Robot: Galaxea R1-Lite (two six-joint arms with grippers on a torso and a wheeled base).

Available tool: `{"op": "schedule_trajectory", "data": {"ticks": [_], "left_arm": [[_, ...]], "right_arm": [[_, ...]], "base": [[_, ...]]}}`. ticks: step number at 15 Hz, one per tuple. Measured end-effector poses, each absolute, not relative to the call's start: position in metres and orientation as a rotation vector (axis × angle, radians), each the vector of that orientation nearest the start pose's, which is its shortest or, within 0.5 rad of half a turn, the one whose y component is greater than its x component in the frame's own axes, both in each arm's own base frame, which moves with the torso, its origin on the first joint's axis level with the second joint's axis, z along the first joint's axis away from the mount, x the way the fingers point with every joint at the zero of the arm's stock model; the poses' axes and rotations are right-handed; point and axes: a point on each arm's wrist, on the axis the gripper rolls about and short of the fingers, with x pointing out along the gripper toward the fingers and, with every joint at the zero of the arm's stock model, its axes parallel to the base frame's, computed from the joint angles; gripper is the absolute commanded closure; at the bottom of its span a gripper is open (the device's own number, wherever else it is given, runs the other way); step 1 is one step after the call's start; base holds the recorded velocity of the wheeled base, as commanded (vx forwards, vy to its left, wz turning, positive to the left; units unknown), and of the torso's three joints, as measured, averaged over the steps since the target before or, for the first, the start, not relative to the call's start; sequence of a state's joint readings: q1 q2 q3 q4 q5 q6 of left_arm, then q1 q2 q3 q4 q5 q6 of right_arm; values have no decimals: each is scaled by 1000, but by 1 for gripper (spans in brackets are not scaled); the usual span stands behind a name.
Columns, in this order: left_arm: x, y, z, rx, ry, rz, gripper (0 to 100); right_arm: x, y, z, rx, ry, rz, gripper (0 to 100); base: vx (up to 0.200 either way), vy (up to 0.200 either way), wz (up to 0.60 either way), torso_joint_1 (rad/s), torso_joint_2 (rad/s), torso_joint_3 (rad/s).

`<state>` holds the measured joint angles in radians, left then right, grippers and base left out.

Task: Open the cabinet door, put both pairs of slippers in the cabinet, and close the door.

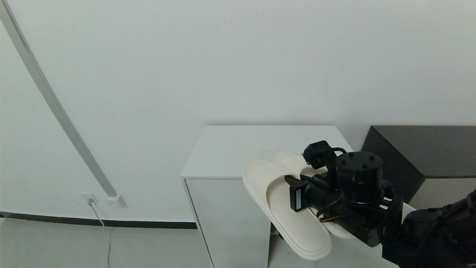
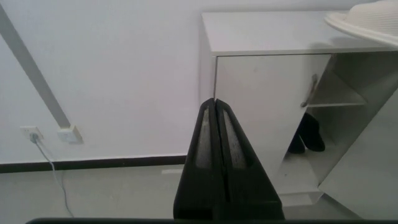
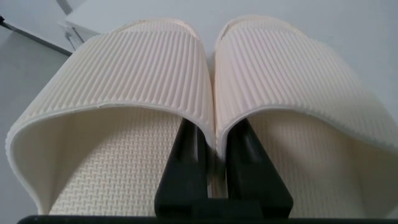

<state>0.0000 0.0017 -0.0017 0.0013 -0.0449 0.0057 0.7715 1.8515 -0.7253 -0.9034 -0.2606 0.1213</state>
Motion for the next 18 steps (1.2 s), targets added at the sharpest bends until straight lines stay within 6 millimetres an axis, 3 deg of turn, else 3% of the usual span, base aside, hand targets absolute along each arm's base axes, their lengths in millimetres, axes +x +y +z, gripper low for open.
{"op": "schedule_trajectory", "data": {"ticks": [2, 16, 18], "left_arm": [[-23, -1, 76, 6, 1, -45, 100], [-23, -1, 76, 5, 2, -45, 100], [-23, -1, 76, 5, 2, -45, 100]], "right_arm": [[237, 223, 141, 7, 226, 496, 100], [237, 223, 138, 3, 234, 495, 100], [238, 222, 138, 2, 235, 493, 100]], "base": [[0, -200, 0, 7, 7, 0], [0, 0, 0, 0, 0, 0], [-200, 0, 0, 5, 0, 5]]}}
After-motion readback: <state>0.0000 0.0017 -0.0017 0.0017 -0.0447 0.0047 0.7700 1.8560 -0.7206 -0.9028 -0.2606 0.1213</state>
